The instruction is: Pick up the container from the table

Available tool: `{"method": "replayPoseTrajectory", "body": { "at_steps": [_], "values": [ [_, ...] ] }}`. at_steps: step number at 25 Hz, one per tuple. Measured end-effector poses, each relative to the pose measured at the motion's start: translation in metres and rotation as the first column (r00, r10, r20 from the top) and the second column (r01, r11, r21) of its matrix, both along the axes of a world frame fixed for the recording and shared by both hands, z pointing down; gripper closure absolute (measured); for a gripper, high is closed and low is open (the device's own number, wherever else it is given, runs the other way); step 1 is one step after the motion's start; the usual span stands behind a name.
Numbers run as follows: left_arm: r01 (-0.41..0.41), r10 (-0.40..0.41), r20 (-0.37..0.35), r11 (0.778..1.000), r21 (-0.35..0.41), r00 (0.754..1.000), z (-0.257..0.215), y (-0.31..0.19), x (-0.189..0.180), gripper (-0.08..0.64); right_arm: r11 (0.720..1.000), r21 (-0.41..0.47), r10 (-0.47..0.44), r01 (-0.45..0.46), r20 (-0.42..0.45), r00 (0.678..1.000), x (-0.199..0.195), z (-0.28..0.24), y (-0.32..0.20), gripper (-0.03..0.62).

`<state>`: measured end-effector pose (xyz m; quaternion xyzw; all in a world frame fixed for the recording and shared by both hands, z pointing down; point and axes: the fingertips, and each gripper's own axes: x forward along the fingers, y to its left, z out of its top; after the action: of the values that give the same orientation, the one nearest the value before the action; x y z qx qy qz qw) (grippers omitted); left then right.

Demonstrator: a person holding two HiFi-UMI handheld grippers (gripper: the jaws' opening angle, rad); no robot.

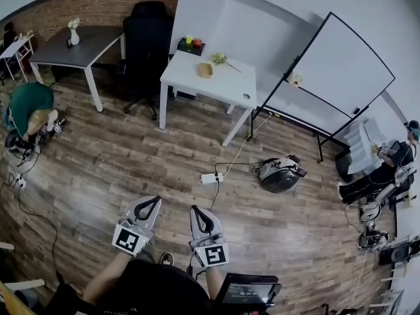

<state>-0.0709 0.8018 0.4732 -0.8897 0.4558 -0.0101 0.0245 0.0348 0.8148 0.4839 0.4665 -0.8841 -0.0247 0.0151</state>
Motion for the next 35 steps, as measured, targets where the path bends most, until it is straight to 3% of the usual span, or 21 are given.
{"method": "replayPoseTrajectory", "body": {
  "at_steps": [11, 19, 26, 31, 35],
  "values": [
    [-0.082, 0.082, -0.048, 0.997, -0.004, 0.996, 0.014, -0.202, -0.034, 0.558, 1.0, -0.005, 0.03, -0.031, -0.092, 0.995, -0.046, 0.001, -0.195, 0.578],
    [-0.156, 0.154, -0.055, 0.987, -0.03, 0.987, 0.015, -0.345, -0.04, 0.558, 0.996, -0.027, 0.084, -0.087, -0.122, 0.989, -0.058, -0.002, -0.325, 0.577],
    [-0.155, 0.154, -0.031, 0.986, -0.056, 0.988, 0.034, -0.482, -0.03, 0.558, 0.994, -0.062, 0.084, -0.091, -0.107, 0.991, -0.043, 0.026, -0.462, 0.571],
    [-0.14, 0.141, 0.018, 0.987, -0.076, 0.99, 0.035, -0.598, -0.004, 0.558, 0.997, -0.038, 0.07, -0.072, -0.06, 0.996, -0.016, 0.023, -0.59, 0.571],
    [-0.123, 0.127, 0.029, 0.987, -0.104, 0.992, 0.03, -0.676, 0.012, 0.558, 0.996, -0.079, 0.039, -0.044, -0.067, 0.997, 0.004, 0.022, -0.689, 0.569]
  ]
}}
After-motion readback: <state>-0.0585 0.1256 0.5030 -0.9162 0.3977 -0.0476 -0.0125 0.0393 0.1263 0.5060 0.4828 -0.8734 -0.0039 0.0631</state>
